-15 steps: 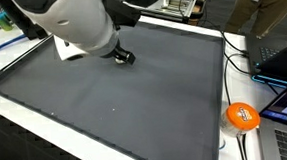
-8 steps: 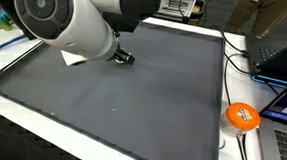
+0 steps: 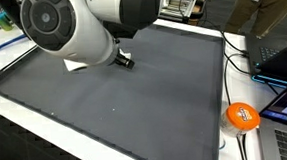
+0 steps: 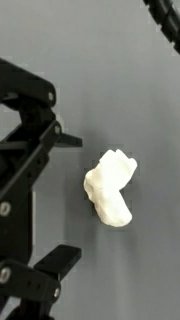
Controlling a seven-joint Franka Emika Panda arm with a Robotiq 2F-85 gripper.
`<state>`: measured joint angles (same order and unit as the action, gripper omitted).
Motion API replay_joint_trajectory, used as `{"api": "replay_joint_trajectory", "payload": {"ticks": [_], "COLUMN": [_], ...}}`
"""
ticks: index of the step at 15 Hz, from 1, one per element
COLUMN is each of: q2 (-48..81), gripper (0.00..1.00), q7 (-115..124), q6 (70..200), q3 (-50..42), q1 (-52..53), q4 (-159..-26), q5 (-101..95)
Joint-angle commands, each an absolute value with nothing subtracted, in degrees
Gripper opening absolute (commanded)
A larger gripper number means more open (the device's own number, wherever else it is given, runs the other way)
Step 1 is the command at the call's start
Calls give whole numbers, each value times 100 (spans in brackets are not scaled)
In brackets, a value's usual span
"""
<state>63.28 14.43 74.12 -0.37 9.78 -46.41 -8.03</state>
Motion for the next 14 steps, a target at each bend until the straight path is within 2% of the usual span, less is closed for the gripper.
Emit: {"api": "replay_joint_trajectory", "payload": {"ticks": [1,7,14], "q2": [6456,5606,4152], "gripper": [100,100,100], "q7": [1427,1366,1340], "q6": [7267,7766,9090], "q3": [-32,25,319], "q1": [966,870,365], "q4": [-4400,-5357,-7091], "q5": [-778,-730,223]}}
